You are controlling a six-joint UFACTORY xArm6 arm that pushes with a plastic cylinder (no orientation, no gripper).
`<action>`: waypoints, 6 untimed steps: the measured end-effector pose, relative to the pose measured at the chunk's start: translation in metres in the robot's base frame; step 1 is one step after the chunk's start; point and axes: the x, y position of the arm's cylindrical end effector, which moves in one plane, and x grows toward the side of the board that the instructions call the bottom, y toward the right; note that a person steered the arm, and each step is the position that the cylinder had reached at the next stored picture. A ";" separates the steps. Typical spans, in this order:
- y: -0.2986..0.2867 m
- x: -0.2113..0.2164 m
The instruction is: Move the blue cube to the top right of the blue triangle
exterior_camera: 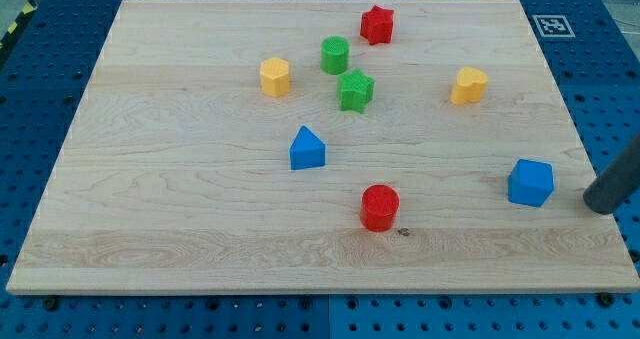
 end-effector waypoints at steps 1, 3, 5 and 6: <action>-0.014 -0.002; -0.020 -0.002; -0.026 -0.002; -0.044 -0.002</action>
